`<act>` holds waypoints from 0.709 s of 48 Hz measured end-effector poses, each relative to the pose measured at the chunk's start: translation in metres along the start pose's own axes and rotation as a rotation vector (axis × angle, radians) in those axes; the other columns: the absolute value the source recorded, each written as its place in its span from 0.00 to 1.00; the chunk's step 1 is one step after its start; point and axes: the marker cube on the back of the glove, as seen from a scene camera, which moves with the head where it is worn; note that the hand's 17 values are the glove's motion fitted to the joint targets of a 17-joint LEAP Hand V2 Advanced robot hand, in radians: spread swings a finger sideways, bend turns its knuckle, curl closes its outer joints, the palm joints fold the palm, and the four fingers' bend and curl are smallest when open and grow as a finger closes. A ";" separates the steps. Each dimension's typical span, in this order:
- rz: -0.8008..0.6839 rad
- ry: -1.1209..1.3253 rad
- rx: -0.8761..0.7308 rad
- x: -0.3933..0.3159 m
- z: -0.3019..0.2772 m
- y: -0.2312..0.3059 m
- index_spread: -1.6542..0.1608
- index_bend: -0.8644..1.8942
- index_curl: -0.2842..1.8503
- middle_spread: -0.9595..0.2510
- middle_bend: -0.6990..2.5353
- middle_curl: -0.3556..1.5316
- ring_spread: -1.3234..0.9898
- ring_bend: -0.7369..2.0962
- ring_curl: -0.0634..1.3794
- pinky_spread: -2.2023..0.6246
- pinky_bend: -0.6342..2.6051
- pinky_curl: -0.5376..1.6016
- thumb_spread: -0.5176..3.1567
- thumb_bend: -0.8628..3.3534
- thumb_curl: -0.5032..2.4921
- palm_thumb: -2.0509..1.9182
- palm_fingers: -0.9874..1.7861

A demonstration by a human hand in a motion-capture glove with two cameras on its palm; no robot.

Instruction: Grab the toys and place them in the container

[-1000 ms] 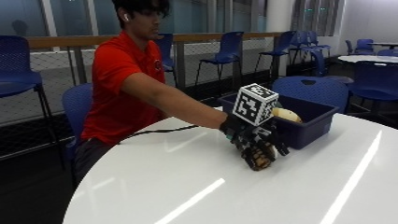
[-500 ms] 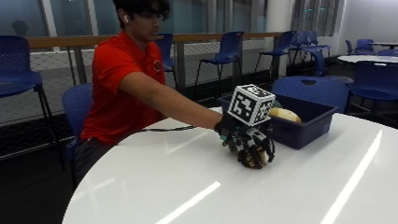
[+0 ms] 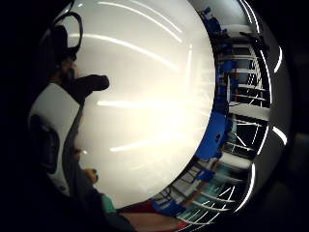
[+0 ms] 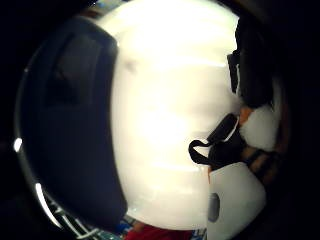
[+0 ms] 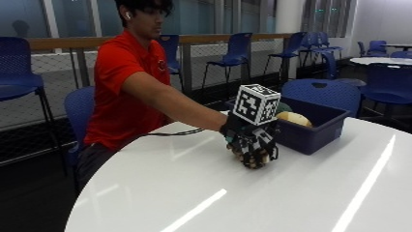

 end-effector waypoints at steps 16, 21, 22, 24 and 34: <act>-0.087 -0.133 0.075 -0.002 -0.086 0.034 0.70 0.48 0.43 0.41 0.35 0.45 0.32 0.47 0.31 0.62 0.48 0.42 0.38 0.24 0.42 0.68 0.68; -0.132 -0.113 0.119 -0.018 -0.117 0.051 0.70 0.48 0.45 0.40 0.34 0.46 0.32 0.47 0.32 0.62 0.48 0.42 0.37 0.24 0.43 0.68 0.67; -0.138 -0.114 0.123 -0.021 -0.123 0.053 0.69 0.48 0.45 0.40 0.34 0.46 0.32 0.47 0.32 0.62 0.48 0.42 0.37 0.24 0.43 0.68 0.67; -0.150 -0.119 0.130 -0.026 -0.132 0.056 0.69 0.48 0.46 0.39 0.34 0.47 0.32 0.47 0.32 0.62 0.48 0.42 0.37 0.23 0.43 0.68 0.67; -0.175 -0.182 0.126 -0.064 -0.162 0.062 0.68 0.46 0.50 0.38 0.33 0.50 0.32 0.47 0.34 0.62 0.49 0.42 0.36 0.23 0.45 0.68 0.66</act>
